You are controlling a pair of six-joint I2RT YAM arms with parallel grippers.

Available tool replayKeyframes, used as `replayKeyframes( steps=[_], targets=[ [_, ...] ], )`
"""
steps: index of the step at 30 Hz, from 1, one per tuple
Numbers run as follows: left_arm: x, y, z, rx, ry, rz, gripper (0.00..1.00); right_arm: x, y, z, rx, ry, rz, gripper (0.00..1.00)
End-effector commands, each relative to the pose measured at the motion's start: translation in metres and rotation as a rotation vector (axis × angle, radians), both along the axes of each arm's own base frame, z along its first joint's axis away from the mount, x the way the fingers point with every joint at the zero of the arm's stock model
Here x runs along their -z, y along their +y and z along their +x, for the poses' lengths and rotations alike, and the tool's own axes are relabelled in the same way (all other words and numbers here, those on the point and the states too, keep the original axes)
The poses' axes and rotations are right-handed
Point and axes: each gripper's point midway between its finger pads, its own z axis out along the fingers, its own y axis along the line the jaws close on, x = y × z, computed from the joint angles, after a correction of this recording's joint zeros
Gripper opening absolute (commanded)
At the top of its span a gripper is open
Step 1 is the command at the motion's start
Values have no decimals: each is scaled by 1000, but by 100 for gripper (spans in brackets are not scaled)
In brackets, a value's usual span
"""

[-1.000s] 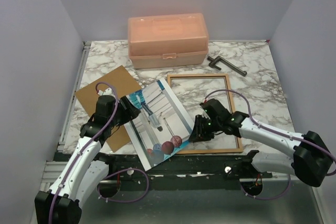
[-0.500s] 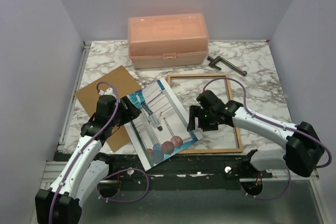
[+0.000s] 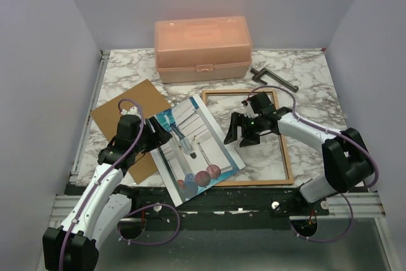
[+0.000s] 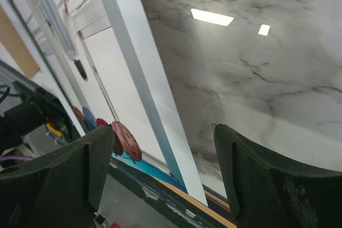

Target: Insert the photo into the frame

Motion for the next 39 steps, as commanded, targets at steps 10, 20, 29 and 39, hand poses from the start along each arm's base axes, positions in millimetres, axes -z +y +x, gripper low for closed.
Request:
replayKeyframes(
  steps=[10,20,29,39],
  targets=[
    [-27,-11,0,64,-70,-51,73,21,38,-26,-157,125,271,71],
    [-32,-15,0,81,-82,-66,73,10,51,-27,-165,137,371,29],
    [-40,-16,-1,86,-102,-77,73,-43,30,-9,-121,-14,210,1],
    [-38,-17,-1,91,-103,-83,73,-199,-37,29,47,-477,-67,1]
  ],
)
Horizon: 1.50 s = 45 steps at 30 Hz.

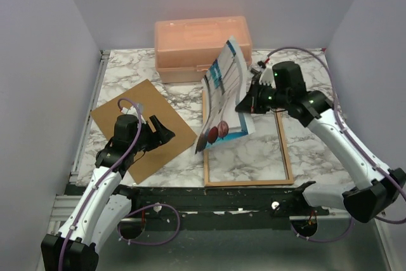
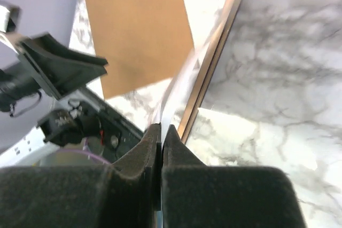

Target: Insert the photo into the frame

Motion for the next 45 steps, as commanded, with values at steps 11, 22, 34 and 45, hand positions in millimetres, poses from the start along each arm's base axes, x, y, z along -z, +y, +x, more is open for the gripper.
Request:
replayKeyframes(
  steps=[11,22,34,45],
  targets=[
    [-14,-4,4,26,-44,-13,73,-75,-135,15,366,-244,-574,1],
    [-14,-5,5,26,-41,-20,73,-14,-87,4,137,-54,-565,1],
    [-15,-14,7,41,-44,-81,76,54,2,-44,-103,49,-528,1],
    [-9,-35,9,78,-20,-232,91,126,51,-76,-193,133,-503,7]
  ],
)
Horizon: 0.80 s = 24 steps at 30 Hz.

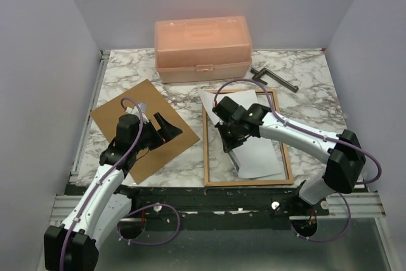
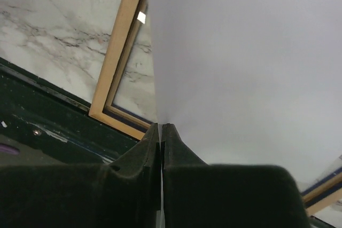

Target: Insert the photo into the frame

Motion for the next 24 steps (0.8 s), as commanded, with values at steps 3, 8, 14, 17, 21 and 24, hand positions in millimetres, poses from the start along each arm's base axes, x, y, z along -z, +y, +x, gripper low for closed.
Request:
replayKeyframes(
  steps=[3,8,14,17,21,24],
  targets=[
    [6,-17,2,51,35,-106,91,19,42,-6,14,15,97,7],
    [22,-22,1,66,89,-127,91,34,62,-19,3,60,129,13],
    [34,-35,2,90,120,-158,89,35,82,-35,-34,113,213,51],
    [41,-44,1,111,149,-166,86,30,86,-38,-30,122,250,67],
    [49,-55,2,131,173,-169,82,23,83,-34,-1,96,256,79],
    [56,-60,1,139,193,-152,80,15,77,-28,21,61,257,85]
  ],
)
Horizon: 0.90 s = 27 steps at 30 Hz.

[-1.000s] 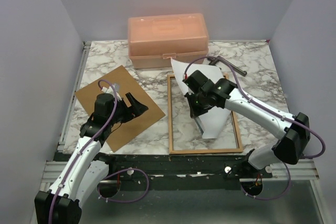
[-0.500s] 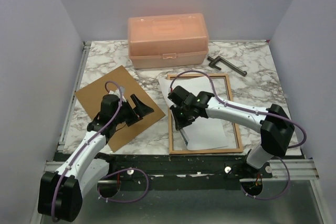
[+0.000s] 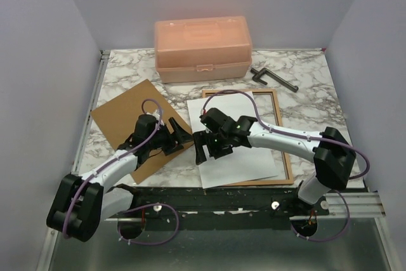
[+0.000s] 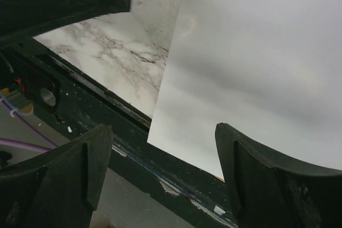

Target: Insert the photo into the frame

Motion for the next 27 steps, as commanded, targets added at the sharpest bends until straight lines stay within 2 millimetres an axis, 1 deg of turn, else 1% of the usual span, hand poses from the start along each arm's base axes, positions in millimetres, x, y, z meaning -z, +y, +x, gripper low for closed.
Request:
replayKeyframes(
  steps=[1,7,10,13,17,19,22,25,27],
  targets=[
    [1,-13,3,26,-12,-15,79,-22,-1,8,43,-51,57,86],
    [15,-26,3,68,11,-10,73,-33,-20,21,95,-21,131,87],
    [19,-35,3,94,22,-23,66,-40,-31,30,130,23,215,87],
    [24,-44,2,118,34,-37,62,-45,-44,36,162,49,278,87],
    [28,-55,2,150,48,-46,58,-49,-56,41,185,52,307,87],
    [32,-59,2,157,58,-39,55,-49,-60,42,189,51,309,87],
    [35,-62,3,158,64,-44,46,-50,-64,43,196,47,306,87],
    [35,-62,4,151,58,-44,41,-49,-65,43,195,48,302,87],
    [33,-63,5,156,48,-51,35,-48,-66,44,200,47,299,87]
  ],
)
